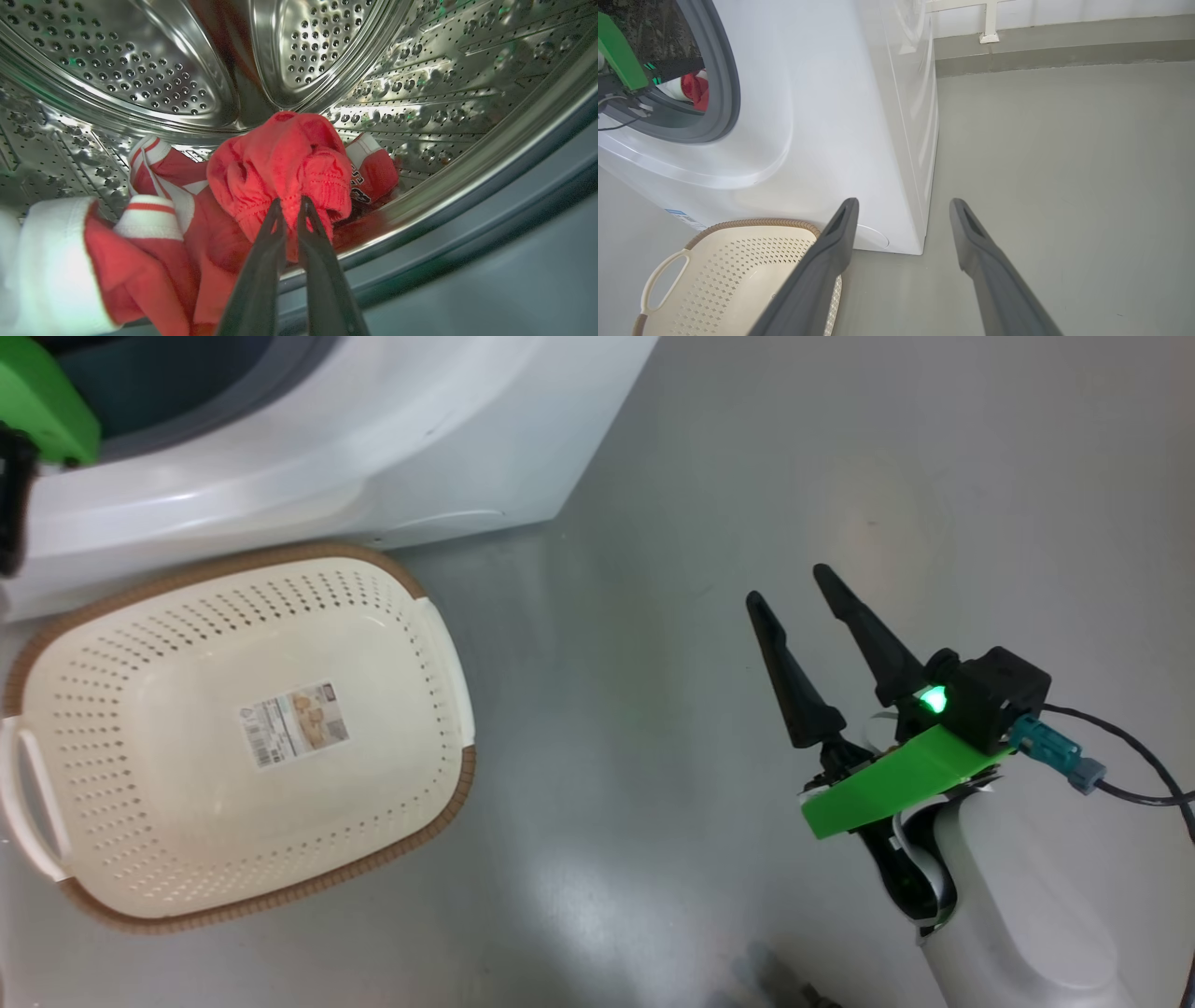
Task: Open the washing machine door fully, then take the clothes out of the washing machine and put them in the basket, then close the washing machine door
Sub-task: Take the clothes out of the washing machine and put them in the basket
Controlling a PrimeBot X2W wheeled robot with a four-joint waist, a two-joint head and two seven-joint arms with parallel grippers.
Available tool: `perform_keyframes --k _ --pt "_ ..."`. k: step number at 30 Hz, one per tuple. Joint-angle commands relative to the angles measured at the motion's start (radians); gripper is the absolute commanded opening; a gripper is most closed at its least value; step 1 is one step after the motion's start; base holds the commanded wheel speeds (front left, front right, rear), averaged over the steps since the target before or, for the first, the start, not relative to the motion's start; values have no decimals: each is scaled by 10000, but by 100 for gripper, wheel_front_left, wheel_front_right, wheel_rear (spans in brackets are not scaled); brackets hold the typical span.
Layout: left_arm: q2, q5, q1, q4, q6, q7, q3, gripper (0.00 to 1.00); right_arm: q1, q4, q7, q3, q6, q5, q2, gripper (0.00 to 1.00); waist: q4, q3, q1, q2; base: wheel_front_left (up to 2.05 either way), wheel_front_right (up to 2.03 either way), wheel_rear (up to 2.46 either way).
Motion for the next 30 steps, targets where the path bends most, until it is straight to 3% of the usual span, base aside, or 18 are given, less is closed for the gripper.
perform_keyframes --k 1,8,12,24,30 --pt "238 -160 -16 -227 -29 -157 132 0 155 -167 -120 86 16 -50 -50 100 174 -204 0 0 0 0 0" --pt "161 -611 676 -729 -29 -440 337 0 305 -152 -120 -38 16 -50 -241 100 552 -800 0 0 0 0 0" --pt "298 -343 1264 -1457 -29 -449 1104 0 471 -137 -120 -93 16 -12 -351 100 735 -1172 0 0 0 0 0" --pt "-36 2222 4729 -4187 -7 -452 4740 0 1364 -98 -120 -410 16 129 -757 100 1245 -2673 0 0 0 0 0" --pt "-298 3330 6045 -5490 -4 -453 5930 0 1679 -42 -120 -473 16 190 -893 100 1413 -3190 0 0 0 0 0"
